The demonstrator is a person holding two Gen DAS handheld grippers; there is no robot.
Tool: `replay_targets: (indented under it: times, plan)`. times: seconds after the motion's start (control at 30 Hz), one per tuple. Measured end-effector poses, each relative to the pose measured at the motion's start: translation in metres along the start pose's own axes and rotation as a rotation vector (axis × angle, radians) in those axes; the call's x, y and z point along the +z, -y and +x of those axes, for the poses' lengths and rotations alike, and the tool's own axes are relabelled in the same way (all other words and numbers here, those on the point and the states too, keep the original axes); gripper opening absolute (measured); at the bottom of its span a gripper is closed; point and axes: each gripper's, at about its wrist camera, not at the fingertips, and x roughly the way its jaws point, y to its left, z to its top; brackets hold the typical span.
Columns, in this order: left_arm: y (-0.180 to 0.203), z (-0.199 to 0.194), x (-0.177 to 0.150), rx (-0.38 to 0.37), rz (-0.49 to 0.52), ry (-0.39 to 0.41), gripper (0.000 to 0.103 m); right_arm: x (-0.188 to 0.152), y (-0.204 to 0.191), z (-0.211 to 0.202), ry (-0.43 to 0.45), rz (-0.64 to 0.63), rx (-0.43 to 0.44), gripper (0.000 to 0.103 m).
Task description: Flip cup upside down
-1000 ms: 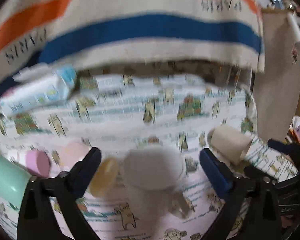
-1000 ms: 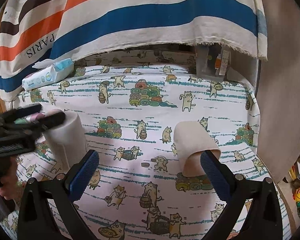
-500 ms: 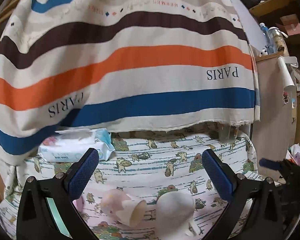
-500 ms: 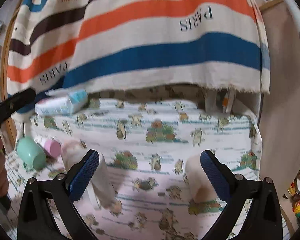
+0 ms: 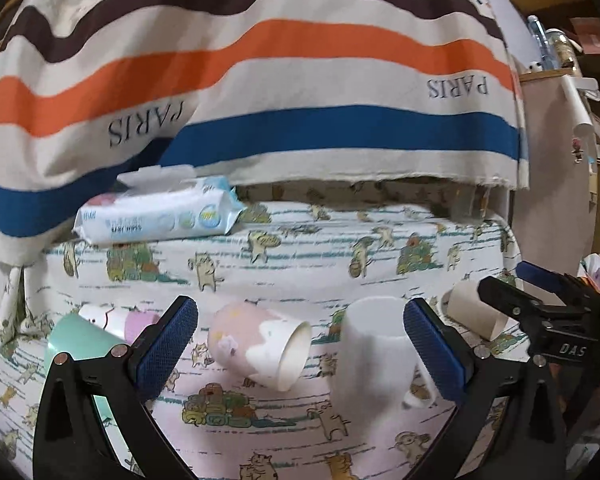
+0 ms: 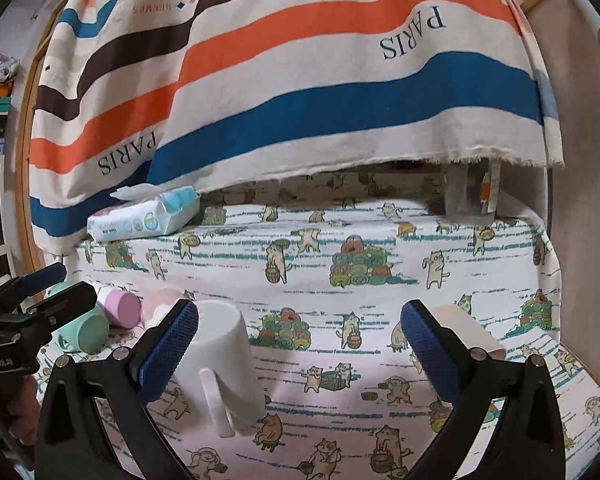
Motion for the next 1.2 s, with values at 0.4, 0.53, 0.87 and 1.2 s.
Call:
replay_targets:
  times: [0.4,0.53,0.87,1.2]
  plan:
    - [-0.01,0.022,-0.021,0.029,-0.009,-0.066,0.102,-0.013,0.004,0.024,-0.109,0.015,-0.024,0.102]
    - [-0.012,0.027,-0.023,0.048,-0.021,-0.096,0.102,-0.014,0.003,0.025,-0.117,0.005,-0.028,0.102]
    - [-0.01,0.028,-0.022,0.045,-0.006,-0.098,0.102,-0.015,-0.006,0.023,-0.123,-0.045,-0.028,0.102]
    - [-0.011,0.026,-0.022,0.04,-0.006,-0.092,0.102,-0.015,-0.004,0.022,-0.121,-0.037,-0.033,0.102]
